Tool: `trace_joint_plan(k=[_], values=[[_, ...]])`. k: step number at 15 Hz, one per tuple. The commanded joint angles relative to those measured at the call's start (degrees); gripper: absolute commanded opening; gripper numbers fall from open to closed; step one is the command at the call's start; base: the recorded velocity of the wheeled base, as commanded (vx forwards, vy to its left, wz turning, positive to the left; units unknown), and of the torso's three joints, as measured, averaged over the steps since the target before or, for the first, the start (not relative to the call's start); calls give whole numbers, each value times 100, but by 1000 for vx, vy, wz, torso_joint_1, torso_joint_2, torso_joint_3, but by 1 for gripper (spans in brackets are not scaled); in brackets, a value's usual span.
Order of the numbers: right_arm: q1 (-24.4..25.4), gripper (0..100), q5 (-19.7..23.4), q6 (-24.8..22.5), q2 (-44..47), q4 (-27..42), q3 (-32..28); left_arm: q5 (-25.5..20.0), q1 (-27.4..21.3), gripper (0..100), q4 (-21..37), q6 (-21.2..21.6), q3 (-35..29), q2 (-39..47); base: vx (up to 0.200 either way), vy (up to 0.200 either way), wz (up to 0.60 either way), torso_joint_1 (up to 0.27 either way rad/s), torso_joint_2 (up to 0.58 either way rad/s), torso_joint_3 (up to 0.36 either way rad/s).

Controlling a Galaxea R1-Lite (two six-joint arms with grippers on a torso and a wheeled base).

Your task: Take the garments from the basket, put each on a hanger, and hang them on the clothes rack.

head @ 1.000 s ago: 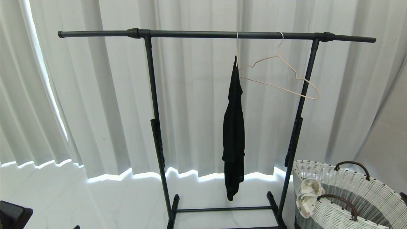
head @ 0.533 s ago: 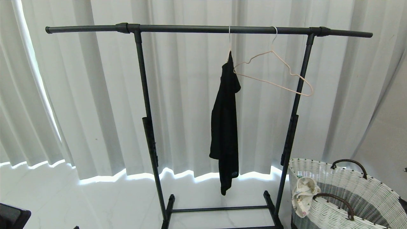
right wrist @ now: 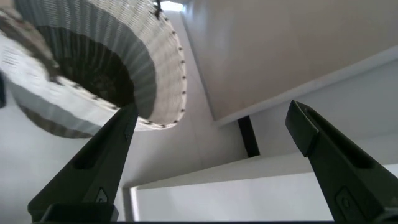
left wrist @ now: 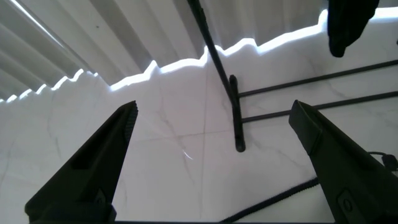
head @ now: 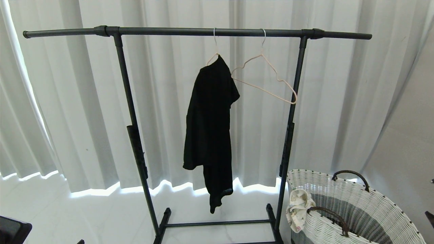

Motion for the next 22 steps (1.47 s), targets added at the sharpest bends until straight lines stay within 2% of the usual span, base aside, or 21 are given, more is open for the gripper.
trace_joint_plan(k=[1, 4, 6, 9, 12, 14, 18, 20, 22], values=[[7, 100, 1, 3, 30, -1, -11, -1, 0, 100, -3, -2, 6, 5, 0, 0, 0, 0, 0, 0], [25, 100, 27, 21, 100, -63, -11, -1, 0, 100, -3, -2, -12, 14, 0, 0, 0, 0, 0, 0], [25, 100, 361, 21, 162, -300, -2, -1, 0, 100, -3, 7, -12, 31, 0, 0, 0, 0, 0, 0], [25, 100, 643, 21, 320, -432, -2, -133, 0, 100, -3, 16, -20, 14, 200, 0, 0, 2, 1, 2], [78, 100, 1126, 12, 874, -1144, -11, -151, -9, 100, -3, 16, -29, 14, 200, 0, 0, 7, 6, 2], [192, 100, 1258, 3, 1199, -1443, -2, -159, -9, 100, -3, 16, -29, 31, 200, 0, 0, 5, 5, 5], [807, 100, 1293, 65, 2157, -1803, 24, -159, -9, 100, -3, 16, -73, 84, 200, 0, 0, -1, 8, 1], [1238, 100, 1583, 91, 2465, -1856, 112, -159, -9, 100, -3, 16, -64, 75, 200, 0, 0, 0, 5, 5], [1581, 100, 1891, 83, 2807, -1847, 235, -195, -18, 100, -3, 16, -91, 49, 0, 0, 0, 0, 0, 0]])
